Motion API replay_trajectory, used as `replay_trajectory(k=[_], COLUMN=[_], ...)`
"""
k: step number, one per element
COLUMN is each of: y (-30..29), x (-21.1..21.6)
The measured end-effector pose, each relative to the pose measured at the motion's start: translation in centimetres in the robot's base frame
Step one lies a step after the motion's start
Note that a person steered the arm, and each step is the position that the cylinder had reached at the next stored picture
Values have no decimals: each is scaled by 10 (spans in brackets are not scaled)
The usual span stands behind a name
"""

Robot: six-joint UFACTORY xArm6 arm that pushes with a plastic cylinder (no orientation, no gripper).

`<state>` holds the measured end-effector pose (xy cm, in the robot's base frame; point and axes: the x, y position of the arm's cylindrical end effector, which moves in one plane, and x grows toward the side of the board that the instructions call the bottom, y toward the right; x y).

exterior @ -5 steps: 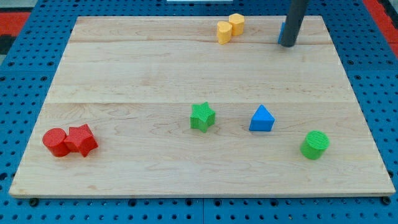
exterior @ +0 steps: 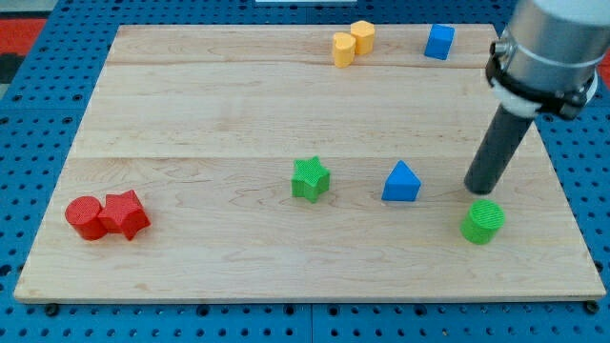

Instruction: Place the blue triangle below the blue cube

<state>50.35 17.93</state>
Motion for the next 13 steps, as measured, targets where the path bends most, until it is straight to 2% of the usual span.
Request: replay_trajectory(k=[2,4,7,9,11,13], y=[-130,-176,-109,-55,-48,10], x=[1,-11,-47,-54,-112,-136])
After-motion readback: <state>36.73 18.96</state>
